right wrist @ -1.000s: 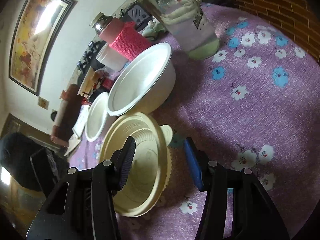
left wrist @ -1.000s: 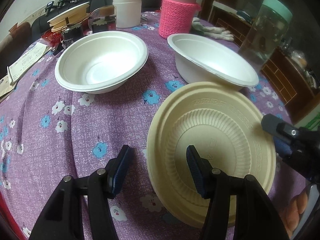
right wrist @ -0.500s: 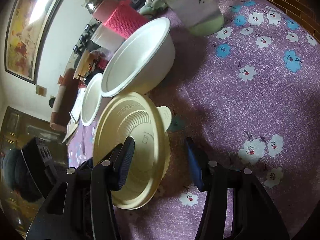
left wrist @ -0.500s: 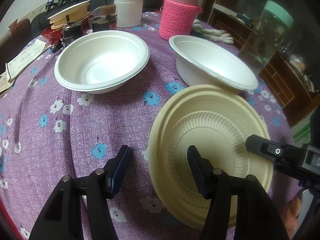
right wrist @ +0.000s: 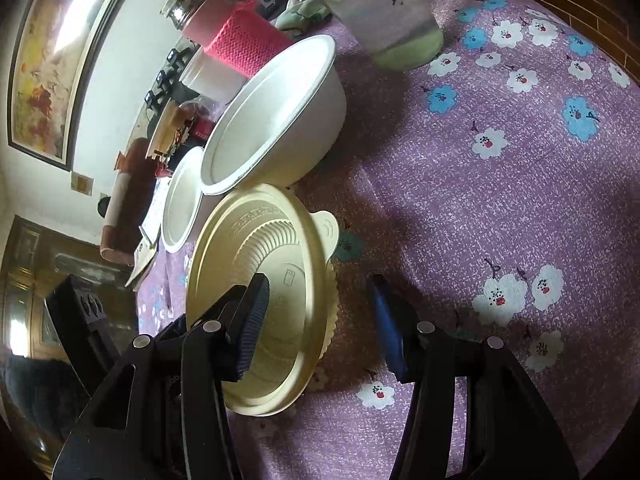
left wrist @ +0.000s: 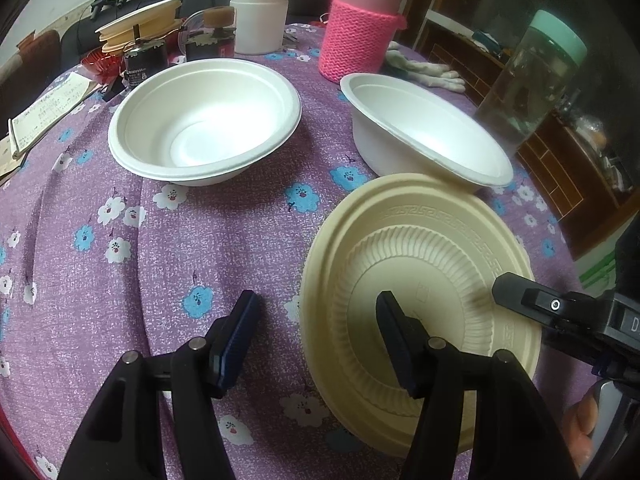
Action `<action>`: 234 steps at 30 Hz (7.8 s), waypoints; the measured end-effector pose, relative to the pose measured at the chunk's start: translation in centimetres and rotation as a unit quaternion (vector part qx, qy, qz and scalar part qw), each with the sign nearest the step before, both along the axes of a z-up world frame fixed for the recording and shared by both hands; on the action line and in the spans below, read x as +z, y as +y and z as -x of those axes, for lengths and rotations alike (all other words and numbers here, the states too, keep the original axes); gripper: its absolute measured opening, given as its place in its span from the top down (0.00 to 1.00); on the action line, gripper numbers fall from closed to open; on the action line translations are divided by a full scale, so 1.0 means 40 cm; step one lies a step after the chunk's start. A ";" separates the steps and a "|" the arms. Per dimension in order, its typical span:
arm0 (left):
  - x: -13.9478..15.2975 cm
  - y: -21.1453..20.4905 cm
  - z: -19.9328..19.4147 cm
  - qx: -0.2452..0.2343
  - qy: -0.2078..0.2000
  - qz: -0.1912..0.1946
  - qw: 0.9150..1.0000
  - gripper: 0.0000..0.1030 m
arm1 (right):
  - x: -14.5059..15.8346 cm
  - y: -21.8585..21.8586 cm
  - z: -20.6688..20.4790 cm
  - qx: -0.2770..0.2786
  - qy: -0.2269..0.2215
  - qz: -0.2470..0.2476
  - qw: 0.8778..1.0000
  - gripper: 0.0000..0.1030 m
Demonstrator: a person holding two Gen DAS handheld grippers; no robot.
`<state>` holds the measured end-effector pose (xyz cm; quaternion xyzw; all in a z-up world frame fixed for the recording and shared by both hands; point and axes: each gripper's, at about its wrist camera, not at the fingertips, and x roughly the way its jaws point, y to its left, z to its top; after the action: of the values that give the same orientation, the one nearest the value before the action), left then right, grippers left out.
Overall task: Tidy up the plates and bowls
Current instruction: 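Close both tools on the rim of the beige plastic bowl, then lift the beige bowl with both tools and carry it over the red plate stack, then lower the beige bowl onto the plate stack and open both tools, then move both tools to the rim of the large white foam bowl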
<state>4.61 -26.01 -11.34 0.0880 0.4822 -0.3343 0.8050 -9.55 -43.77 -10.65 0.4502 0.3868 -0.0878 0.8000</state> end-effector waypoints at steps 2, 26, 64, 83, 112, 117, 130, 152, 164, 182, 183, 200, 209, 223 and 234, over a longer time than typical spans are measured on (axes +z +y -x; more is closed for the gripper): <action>0.000 0.000 0.001 0.000 -0.002 -0.002 1.000 0.41 | 0.000 0.001 0.002 -0.001 -0.002 0.000 1.000 0.51; -0.003 0.009 -0.003 0.003 0.004 -0.002 1.000 0.85 | -0.003 0.046 -0.026 0.007 0.010 0.049 0.999 0.79; 0.024 0.378 0.007 0.101 0.030 0.000 0.994 0.88 | 0.035 0.409 -0.122 0.117 0.035 0.172 0.978 0.87; 0.167 0.741 0.097 0.211 -0.051 0.024 0.976 0.87 | 0.187 0.756 -0.148 0.232 -0.045 0.207 0.949 0.86; 0.150 1.074 0.089 0.346 -0.042 0.011 0.937 0.86 | 0.193 1.145 -0.279 0.350 -0.072 0.201 0.912 0.86; 0.113 1.083 0.073 0.346 -0.022 0.003 0.938 0.86 | 0.156 1.150 -0.297 0.351 -0.055 0.197 0.914 0.86; 0.094 1.089 0.067 0.346 -0.017 -0.010 0.938 0.83 | 0.114 1.151 -0.321 0.355 -0.042 0.188 0.915 0.86; 0.168 1.085 0.116 0.379 -0.113 -0.062 0.916 0.38 | 0.139 1.130 -0.303 0.365 -0.061 0.201 0.907 0.82; 0.165 1.093 0.120 0.386 -0.101 -0.051 0.915 0.38 | 0.114 1.135 -0.315 0.372 -0.045 0.194 0.907 0.80; 0.142 1.027 0.040 0.336 -0.039 -0.012 0.941 0.24 | 0.114 1.097 -0.308 0.374 -0.076 0.180 0.906 0.79; 0.136 1.032 0.038 0.338 -0.034 -0.011 0.941 0.24 | 0.116 1.092 -0.307 0.372 -0.079 0.184 0.906 0.79; 0.250 0.817 0.054 0.261 -0.088 -0.011 0.961 0.24 | 0.183 0.777 -0.278 0.256 -0.147 0.166 0.941 0.79; 0.249 0.450 -0.016 0.152 -0.052 -0.005 0.987 0.24 | 0.197 0.371 -0.230 0.133 -0.134 0.080 0.979 0.78; 0.186 0.022 -0.075 0.085 -0.035 -0.014 0.996 0.24 | 0.143 -0.049 0.000 -0.116 -0.089 0.081 0.986 0.78; 0.183 0.153 -0.198 0.208 -0.078 -0.024 0.975 0.24 | 0.123 -0.038 -0.012 -0.085 -0.179 -0.016 0.980 0.56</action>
<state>12.51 -19.91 -4.04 0.0307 0.4339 -0.1395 0.8896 -9.07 -45.28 -5.73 0.5023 0.1994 -0.0676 0.8386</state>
